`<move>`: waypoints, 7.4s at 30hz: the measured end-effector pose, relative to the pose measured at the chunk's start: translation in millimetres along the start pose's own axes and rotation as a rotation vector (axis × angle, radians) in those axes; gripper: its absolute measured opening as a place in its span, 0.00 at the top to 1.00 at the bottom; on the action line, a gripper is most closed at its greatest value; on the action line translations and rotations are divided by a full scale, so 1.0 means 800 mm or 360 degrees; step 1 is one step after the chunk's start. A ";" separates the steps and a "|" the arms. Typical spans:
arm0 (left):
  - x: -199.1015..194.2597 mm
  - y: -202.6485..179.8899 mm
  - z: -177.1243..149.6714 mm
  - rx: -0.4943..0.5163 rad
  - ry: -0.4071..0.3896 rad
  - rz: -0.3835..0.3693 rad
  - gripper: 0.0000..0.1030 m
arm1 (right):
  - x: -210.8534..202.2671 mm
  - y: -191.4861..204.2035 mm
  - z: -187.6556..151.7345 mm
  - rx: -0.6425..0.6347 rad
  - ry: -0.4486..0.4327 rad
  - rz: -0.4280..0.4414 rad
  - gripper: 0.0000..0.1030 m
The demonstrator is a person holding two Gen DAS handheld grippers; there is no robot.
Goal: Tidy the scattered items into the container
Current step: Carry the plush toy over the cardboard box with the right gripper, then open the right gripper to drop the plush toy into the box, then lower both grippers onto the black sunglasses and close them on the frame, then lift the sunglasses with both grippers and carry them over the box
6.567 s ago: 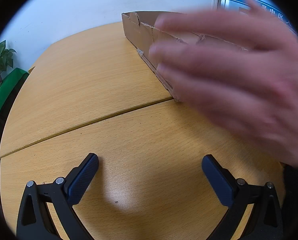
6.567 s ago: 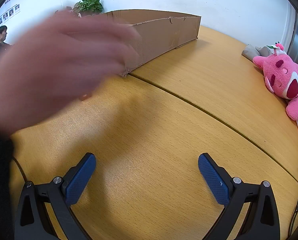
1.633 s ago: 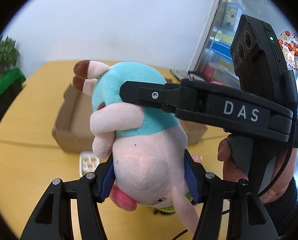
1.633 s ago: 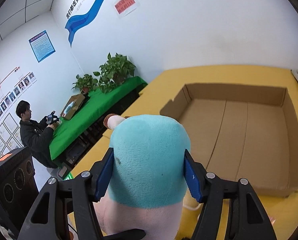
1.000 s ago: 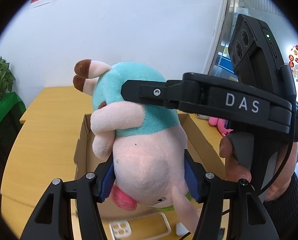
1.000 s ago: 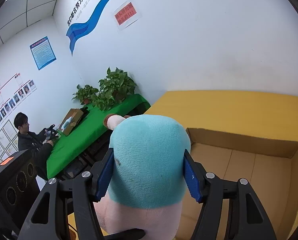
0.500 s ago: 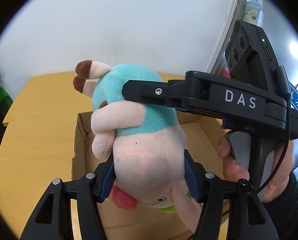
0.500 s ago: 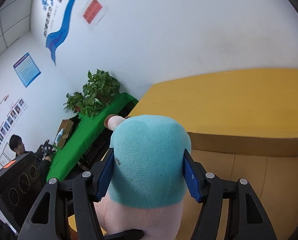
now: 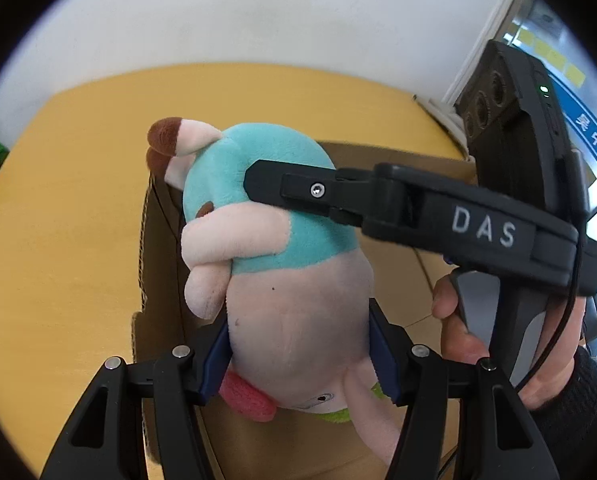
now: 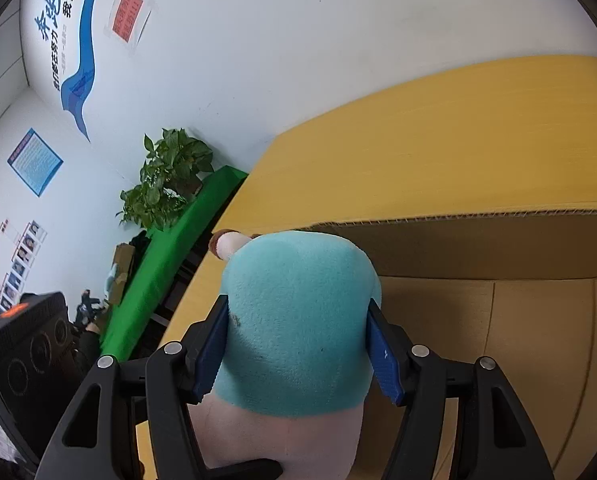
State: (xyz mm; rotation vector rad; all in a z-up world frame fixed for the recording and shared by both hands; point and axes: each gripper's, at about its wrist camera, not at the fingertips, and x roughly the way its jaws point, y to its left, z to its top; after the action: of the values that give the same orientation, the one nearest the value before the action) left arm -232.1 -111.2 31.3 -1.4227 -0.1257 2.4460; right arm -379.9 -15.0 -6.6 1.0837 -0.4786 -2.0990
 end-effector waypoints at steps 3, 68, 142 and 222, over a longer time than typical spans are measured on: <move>0.001 0.001 0.001 0.0003 0.0006 0.0053 0.42 | 0.012 -0.005 -0.001 -0.0008 -0.0001 0.0025 0.34; -0.099 -0.227 -0.188 0.0096 -0.0481 0.0367 0.25 | -0.436 0.005 -0.315 -0.0322 -0.0251 -0.0719 0.00; -0.014 -0.212 -0.334 0.0123 0.0052 -0.0103 0.36 | -0.348 0.040 -0.497 -0.0603 0.0184 -0.0813 0.40; 0.063 -0.064 0.157 0.0167 -0.0207 0.0016 0.36 | -0.177 -0.055 -0.004 -0.0420 -0.0136 -0.0639 0.41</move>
State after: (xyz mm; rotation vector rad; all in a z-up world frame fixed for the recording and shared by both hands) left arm -352.6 -37.6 64.2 -1.2239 -0.0179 2.5130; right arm -340.8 119.3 43.1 0.9979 -0.0146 -2.4789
